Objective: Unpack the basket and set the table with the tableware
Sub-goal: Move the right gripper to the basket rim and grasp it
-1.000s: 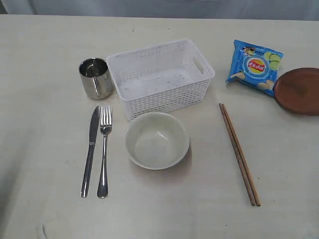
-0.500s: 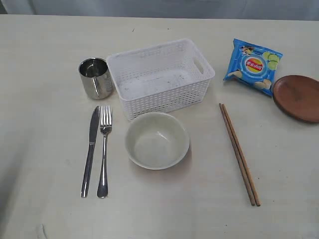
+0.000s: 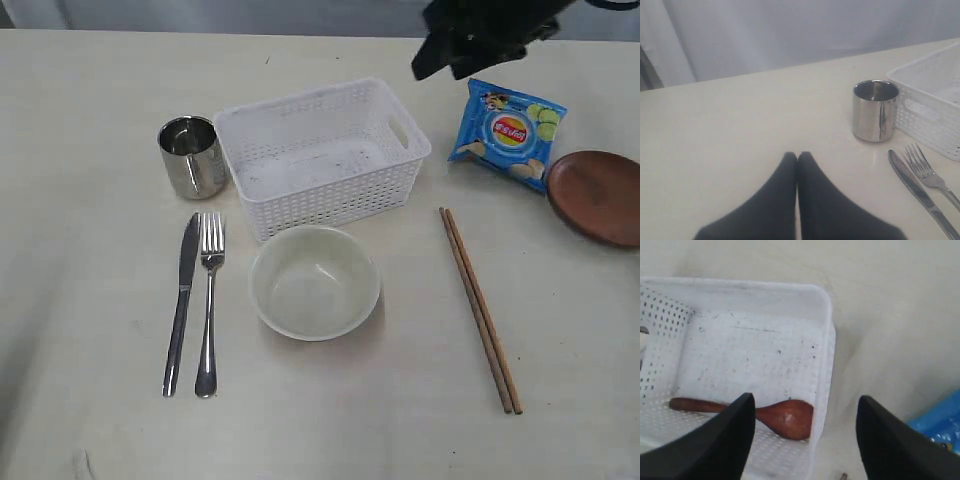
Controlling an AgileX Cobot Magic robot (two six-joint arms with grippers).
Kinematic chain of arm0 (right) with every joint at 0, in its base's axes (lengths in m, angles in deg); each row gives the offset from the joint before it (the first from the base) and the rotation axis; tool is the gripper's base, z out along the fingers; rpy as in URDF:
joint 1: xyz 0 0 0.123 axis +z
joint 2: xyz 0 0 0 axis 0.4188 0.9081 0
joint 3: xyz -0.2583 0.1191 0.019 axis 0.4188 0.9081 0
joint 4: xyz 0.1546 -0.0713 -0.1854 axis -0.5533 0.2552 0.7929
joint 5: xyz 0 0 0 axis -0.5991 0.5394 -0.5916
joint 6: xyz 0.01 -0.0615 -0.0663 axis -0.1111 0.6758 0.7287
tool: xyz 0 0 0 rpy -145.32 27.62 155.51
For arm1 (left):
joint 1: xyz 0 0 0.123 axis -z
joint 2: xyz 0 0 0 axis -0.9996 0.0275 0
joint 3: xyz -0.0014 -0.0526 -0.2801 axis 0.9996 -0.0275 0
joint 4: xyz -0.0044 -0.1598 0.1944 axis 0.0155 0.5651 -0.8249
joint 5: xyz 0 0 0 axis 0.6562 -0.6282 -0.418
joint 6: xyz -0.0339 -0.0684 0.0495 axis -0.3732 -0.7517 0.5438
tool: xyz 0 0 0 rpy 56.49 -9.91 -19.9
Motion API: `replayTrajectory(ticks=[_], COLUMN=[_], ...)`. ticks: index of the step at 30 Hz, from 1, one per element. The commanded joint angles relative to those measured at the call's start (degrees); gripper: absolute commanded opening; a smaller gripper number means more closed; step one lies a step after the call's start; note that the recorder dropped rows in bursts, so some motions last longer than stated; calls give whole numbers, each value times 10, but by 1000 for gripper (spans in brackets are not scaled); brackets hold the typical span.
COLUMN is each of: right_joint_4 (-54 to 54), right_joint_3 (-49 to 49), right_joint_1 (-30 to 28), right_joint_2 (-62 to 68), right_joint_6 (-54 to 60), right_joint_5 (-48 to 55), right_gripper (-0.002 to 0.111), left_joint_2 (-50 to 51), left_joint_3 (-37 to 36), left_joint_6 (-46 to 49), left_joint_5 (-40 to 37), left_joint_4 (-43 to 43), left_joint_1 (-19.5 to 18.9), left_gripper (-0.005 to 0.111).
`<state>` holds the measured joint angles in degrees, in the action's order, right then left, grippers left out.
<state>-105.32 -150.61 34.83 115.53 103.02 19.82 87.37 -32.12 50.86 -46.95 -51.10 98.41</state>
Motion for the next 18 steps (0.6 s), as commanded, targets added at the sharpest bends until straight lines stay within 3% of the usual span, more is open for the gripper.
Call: replayTrajectory(ticks=[1,6,9,10,11,12,18], right_joint_4=[115,209,207,210,219,237,333], right_joint_3=[-42,-98,-105,-106,-106,-107,-109], right_joint_1=[77,103,103,103,102,100,100], right_joint_2=[55,127,150,154,154,153,113], right_joint_6=[-96,-197,-208,-203,-203,-206,-274], right_joint_5=[-33,-33,-43,-47,-49,-58,-100], right_gripper=[57,57,30,13,4,-1,-1], left_joint_2=[-2,-2,-2,-2,-2,-2,-2], left_joint_3=[-2,-2,-2,-2,-2,-2,-2], left_joint_6=[0,0,0,0,0,0,0], left_joint_5=[0,0,0,0,0,0,0], left_joint_4=[5,5,5,5,5,5,5], left_joint_1=[-1,-1,-1,-1,-1,-1,-1], left_gripper=[0,0,0,0,0,0,0])
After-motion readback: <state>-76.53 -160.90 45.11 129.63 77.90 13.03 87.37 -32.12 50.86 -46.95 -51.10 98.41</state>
